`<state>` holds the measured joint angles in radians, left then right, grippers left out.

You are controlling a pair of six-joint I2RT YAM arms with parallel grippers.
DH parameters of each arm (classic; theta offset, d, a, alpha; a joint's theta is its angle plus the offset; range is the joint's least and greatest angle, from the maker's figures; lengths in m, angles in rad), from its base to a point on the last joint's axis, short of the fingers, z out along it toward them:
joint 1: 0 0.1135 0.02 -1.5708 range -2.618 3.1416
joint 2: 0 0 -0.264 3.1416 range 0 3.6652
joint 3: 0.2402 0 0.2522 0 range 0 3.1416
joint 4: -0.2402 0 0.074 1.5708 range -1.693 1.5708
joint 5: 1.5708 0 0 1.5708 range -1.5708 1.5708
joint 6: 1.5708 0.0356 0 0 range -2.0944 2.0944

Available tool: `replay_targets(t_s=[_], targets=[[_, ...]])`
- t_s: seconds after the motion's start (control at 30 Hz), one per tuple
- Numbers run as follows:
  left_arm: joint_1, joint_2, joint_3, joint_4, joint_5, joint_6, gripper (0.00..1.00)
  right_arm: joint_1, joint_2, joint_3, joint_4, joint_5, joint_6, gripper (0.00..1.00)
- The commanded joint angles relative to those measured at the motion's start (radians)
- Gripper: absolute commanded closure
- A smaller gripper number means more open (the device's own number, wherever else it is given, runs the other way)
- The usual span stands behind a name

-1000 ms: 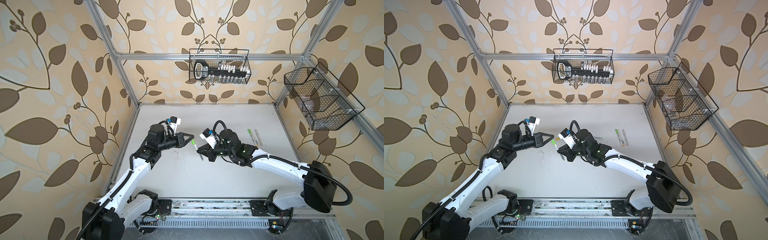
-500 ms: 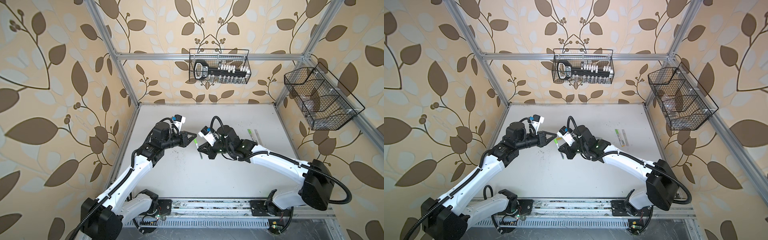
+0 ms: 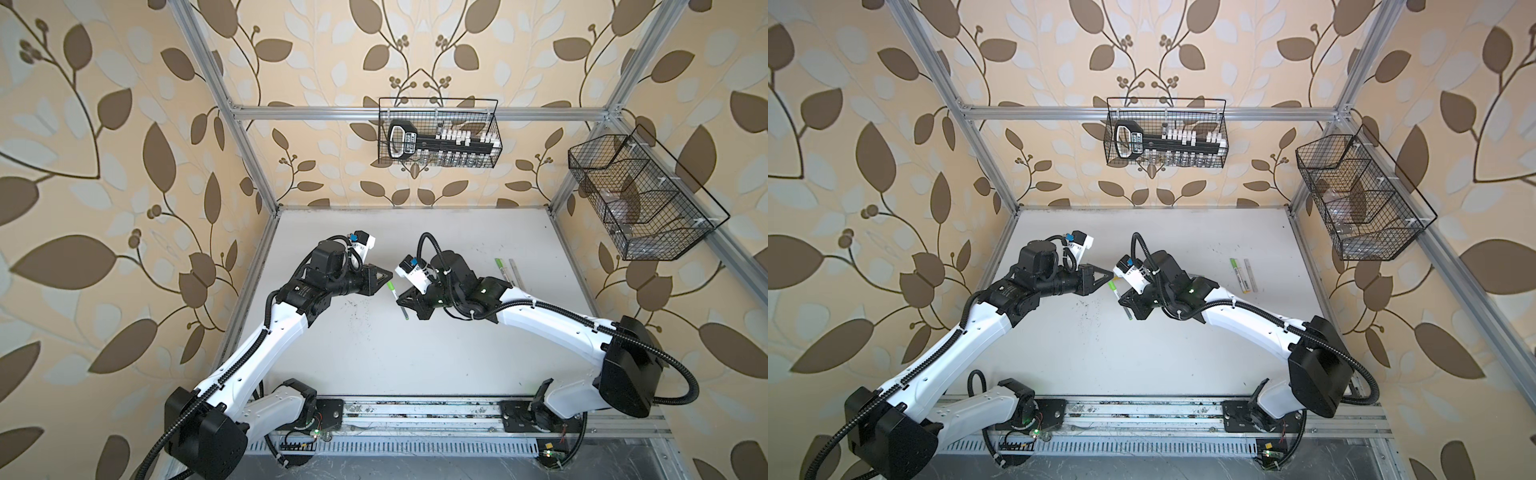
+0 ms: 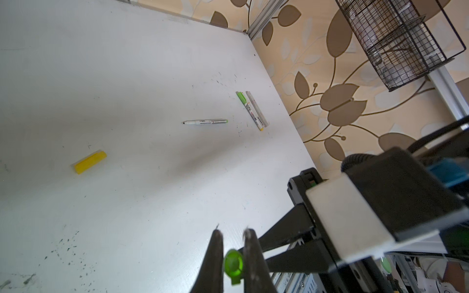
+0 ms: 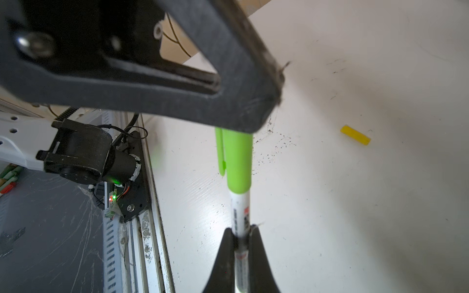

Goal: Insert the pens into the pen caps
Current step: 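Press the green cap down onto the white pen with the left gripper, then open the left gripper and carry the capped pen to the highlighters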

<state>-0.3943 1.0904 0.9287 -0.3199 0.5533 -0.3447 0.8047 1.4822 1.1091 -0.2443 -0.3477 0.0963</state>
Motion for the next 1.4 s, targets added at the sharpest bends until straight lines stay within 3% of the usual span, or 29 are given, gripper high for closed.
replay_targets(t_s=[0.0,0.1,0.27,0.53,0.7,0.8,1.0,1.37], targets=[[-0.044,0.008,-0.027,-0.213,0.086,0.018,1.0,-0.01,-0.011,0.127,0.203,0.006,-0.028,1.0],[-0.043,-0.021,-0.023,-0.181,0.053,-0.014,0.85,-0.016,-0.008,0.127,0.17,-0.014,-0.013,1.0],[-0.028,-0.081,-0.044,-0.1,0.012,-0.082,0.46,-0.033,-0.006,0.115,0.079,-0.007,0.016,1.0],[-0.003,-0.12,-0.036,-0.148,-0.047,-0.069,0.01,-0.145,-0.048,0.023,-0.038,0.059,0.054,1.0],[0.005,-0.158,-0.032,-0.192,-0.058,-0.045,0.01,-0.257,-0.038,0.008,-0.166,0.173,0.027,1.0],[0.008,-0.174,-0.015,-0.253,-0.064,-0.01,0.01,-0.317,0.003,0.027,-0.267,0.303,-0.007,1.0],[0.008,-0.209,0.016,-0.375,-0.073,0.064,0.01,-0.443,0.144,0.094,-0.385,0.495,-0.05,1.0],[0.008,-0.244,-0.021,-0.406,-0.11,0.082,0.01,-0.6,0.454,0.271,-0.473,0.694,-0.122,0.97]])
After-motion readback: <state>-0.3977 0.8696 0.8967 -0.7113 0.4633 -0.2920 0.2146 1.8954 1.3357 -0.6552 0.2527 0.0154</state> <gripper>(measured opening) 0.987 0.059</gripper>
